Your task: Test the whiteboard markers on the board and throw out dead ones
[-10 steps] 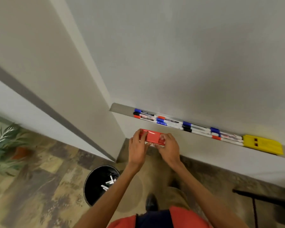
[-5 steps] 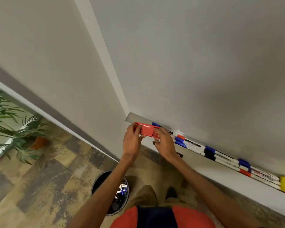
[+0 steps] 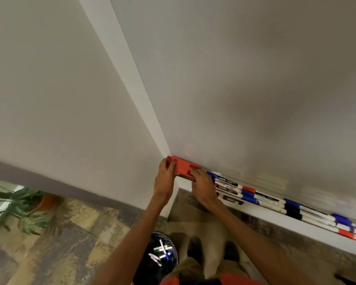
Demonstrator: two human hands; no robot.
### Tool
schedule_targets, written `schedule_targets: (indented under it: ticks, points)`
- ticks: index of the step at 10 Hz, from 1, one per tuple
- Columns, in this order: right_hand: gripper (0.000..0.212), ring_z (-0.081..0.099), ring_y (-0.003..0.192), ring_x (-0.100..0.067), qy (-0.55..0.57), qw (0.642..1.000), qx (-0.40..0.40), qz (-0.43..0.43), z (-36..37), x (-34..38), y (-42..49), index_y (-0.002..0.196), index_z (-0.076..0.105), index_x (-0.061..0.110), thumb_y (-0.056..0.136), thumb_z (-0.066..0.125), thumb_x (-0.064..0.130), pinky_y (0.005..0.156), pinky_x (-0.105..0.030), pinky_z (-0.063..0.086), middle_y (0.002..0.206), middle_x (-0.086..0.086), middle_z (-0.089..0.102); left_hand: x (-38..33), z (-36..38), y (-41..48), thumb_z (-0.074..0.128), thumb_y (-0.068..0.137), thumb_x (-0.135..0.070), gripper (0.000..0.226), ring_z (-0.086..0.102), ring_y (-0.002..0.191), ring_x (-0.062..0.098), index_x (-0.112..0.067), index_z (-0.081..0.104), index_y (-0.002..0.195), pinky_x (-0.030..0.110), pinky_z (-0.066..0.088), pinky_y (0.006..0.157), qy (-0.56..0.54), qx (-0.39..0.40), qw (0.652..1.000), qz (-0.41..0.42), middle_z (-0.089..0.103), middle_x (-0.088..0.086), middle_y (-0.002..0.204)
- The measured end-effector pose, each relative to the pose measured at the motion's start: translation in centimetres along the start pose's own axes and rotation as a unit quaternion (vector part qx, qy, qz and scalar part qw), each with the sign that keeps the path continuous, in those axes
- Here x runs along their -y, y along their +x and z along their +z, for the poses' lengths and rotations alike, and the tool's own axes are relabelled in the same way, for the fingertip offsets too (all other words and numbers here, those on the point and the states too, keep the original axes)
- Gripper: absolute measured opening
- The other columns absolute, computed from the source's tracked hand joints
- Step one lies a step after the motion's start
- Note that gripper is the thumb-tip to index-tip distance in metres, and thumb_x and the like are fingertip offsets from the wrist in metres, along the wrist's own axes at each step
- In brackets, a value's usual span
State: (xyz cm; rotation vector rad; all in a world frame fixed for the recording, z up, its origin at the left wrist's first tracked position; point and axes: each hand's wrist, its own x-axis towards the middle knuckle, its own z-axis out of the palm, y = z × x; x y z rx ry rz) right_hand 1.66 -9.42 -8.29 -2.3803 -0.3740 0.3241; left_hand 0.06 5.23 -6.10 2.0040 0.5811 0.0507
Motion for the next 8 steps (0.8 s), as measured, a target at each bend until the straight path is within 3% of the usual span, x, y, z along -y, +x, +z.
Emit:
schedule_targets:
  ticks: [1,3,4,5,6,8]
  points:
    - [0.061,0.051,0.127,-0.030,-0.026,1.000,0.001,0.011,0.7,-0.2,0.1,0.140,0.050,0.009,0.081,0.057,-0.005,0.110,-0.042,0.037,0.137,-0.013,0.056,1.2,0.3,0.6,0.043,0.101,-0.052,0.022,0.066,0.100,0.007,-0.043,0.055,0.117,0.042,0.056,0.094,-0.031,0.024,0.999,-0.005,0.065,-0.017,0.105]
    - [0.060,0.056,0.121,-0.029,-0.055,0.995,-0.067,0.044,1.2,-1.1,-1.0,0.133,0.058,0.011,0.077,0.061,-0.010,0.111,-0.041,0.034,0.129,-0.009,0.063,1.6,0.8,0.0,0.042,0.105,-0.044,0.033,0.065,0.108,0.009,-0.027,0.053,0.131,0.032,0.057,0.093,-0.054,0.074,0.994,0.054,0.063,-0.005,0.120]
    - [0.063,0.055,0.121,-0.029,-0.056,0.995,-0.070,0.052,1.0,-1.0,-1.5,0.134,0.056,0.012,0.075,0.067,-0.008,0.112,-0.040,0.033,0.130,-0.009,0.062,1.6,0.9,0.4,0.042,0.106,-0.036,0.028,0.064,0.108,0.015,-0.024,0.055,0.127,0.025,0.057,0.088,0.034,0.079,0.992,0.088,0.063,-0.001,0.118]
    - [0.063,0.050,0.126,-0.026,-0.043,0.995,-0.065,0.062,0.3,-0.3,-2.0,0.137,0.053,0.014,0.078,0.068,-0.003,0.114,-0.039,0.031,0.134,-0.007,0.058,2.9,0.7,0.8,0.052,0.102,-0.028,0.034,0.056,0.119,0.019,-0.018,0.049,0.135,0.027,0.051,0.097,0.168,0.116,0.965,0.162,0.052,0.002,0.135]
    - [0.054,0.052,0.124,-0.027,-0.049,0.992,-0.090,0.070,-0.2,-0.6,-2.3,0.133,0.056,0.014,0.081,0.066,0.002,0.112,-0.041,0.033,0.130,-0.007,0.060,3.1,0.8,0.3,0.056,0.100,-0.032,0.045,0.052,0.122,0.022,-0.012,0.046,0.139,0.036,0.049,0.103,0.233,0.100,0.944,0.212,0.047,0.008,0.141]
    - [0.038,0.054,0.120,-0.028,-0.033,0.983,-0.158,0.084,-1.5,-1.2,-3.6,0.129,0.056,0.011,0.092,0.062,0.016,0.108,-0.044,0.042,0.127,-0.011,0.060,1.4,2.8,-1.9,0.050,0.102,-0.035,0.041,0.051,0.125,0.024,-0.014,0.050,0.137,0.043,0.048,0.106,0.200,0.068,0.944,0.255,0.051,0.007,0.138]
